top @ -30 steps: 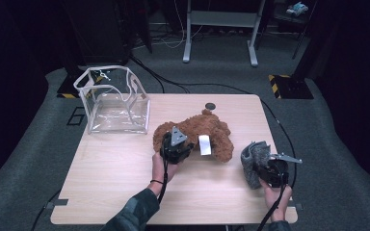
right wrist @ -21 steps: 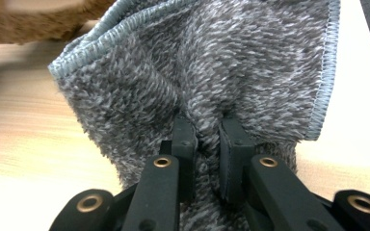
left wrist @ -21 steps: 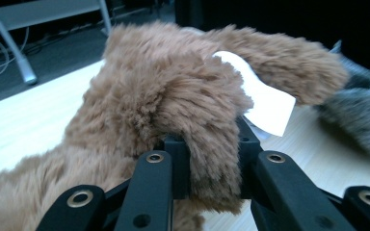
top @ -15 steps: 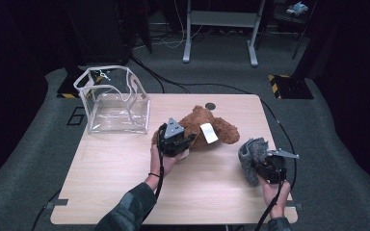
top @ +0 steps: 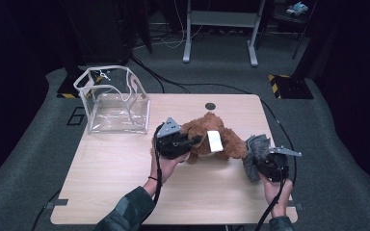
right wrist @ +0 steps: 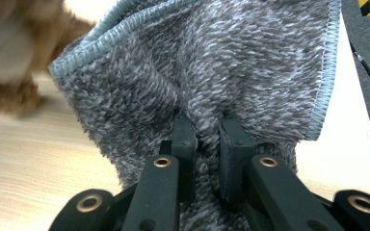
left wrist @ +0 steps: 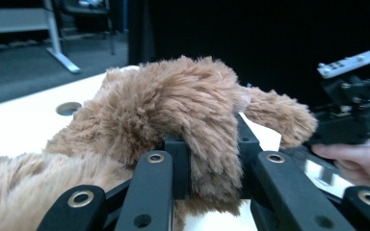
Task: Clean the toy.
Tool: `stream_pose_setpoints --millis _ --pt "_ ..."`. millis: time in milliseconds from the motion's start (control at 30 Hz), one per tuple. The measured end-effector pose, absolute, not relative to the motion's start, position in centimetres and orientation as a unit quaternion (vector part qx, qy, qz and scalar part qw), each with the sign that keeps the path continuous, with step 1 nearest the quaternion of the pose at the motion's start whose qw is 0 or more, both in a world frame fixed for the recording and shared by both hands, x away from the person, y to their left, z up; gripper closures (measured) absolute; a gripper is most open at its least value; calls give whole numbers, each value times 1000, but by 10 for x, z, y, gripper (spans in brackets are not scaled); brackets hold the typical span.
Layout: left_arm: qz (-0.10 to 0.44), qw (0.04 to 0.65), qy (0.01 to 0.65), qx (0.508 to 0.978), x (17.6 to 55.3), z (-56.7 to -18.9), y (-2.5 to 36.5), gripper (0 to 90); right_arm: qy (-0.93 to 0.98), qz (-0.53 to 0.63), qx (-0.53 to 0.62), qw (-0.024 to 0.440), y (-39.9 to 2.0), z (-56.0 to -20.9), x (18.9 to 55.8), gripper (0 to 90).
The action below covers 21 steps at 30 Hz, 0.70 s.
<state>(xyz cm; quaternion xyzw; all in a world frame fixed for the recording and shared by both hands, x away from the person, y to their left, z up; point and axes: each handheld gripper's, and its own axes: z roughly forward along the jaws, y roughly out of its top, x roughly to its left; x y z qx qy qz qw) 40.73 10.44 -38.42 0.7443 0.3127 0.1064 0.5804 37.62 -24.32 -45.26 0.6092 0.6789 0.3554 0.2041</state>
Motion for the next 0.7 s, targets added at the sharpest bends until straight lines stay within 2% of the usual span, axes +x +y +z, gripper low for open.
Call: stream_pose_setpoints --millis 233,433,633,700 --pt "91 540 348 761 427 -420 118 741 682 348 614 194 -241 -462 378 799" --pt "103 518 363 768 437 -440 129 717 687 360 601 195 -227 -460 388 799" --pt "129 491 360 782 438 -446 127 659 703 356 585 191 -204 -458 406 799" --pt "135 488 365 782 438 -445 128 602 706 353 584 186 -199 -460 412 799"
